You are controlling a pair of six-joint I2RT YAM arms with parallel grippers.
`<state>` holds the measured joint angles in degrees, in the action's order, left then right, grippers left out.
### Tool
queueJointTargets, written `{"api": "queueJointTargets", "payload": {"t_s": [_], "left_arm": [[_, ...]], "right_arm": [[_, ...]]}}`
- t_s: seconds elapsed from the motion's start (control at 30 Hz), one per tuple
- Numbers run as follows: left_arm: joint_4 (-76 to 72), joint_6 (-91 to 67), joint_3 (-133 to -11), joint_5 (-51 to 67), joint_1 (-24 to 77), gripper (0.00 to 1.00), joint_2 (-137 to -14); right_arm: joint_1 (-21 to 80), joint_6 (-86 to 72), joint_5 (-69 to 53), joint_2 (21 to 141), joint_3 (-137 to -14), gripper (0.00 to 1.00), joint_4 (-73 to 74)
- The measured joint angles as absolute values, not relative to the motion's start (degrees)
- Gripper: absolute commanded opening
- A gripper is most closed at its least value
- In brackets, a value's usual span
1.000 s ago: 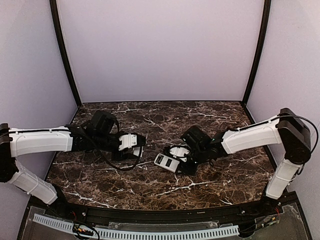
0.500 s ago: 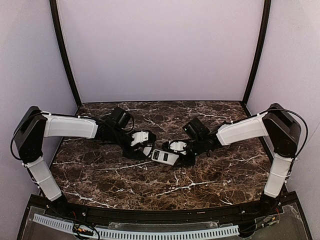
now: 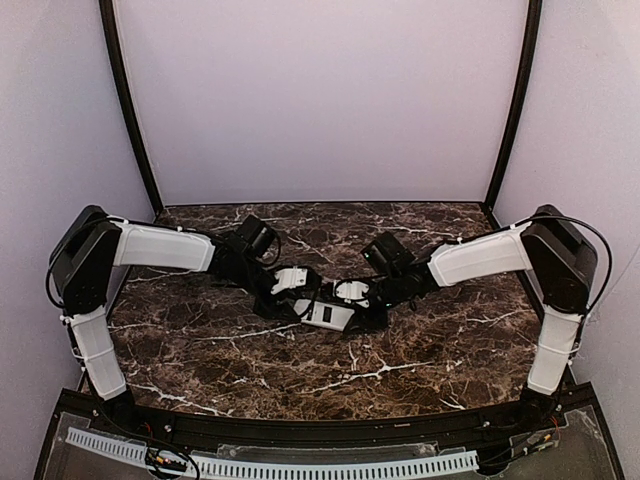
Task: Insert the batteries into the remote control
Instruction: Move the remote control without the battery cover to the center of the board.
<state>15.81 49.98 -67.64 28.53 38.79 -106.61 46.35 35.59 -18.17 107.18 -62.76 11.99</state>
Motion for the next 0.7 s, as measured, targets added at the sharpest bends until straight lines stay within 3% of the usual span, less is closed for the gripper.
{"api": "queueJointTargets", "payload": {"t_s": [0.13,0.33,0.43,0.7], "left_arm": [[15.99,50.39,-67.64,28.51,38.79,0.28,-106.89],[15.92,50.41,-67.64,28.10,38.79,0.28,-107.74],[15.92,50.41,-67.70,27.83,38.79,0.28,-108.60],[14.85,50.39,-67.99,27.18,38.79,0.29,-109.65]], "right_arm": [[46.41,35.62,-18.06,107.18,-63.05,0.61,12.78],[46.46,35.92,-17.74,107.18,-63.07,0.65,13.37],[46.46,35.97,-17.65,107.18,-63.09,0.72,13.45],[46.50,35.68,-16.84,107.04,-62.67,0.77,12.69]]}}
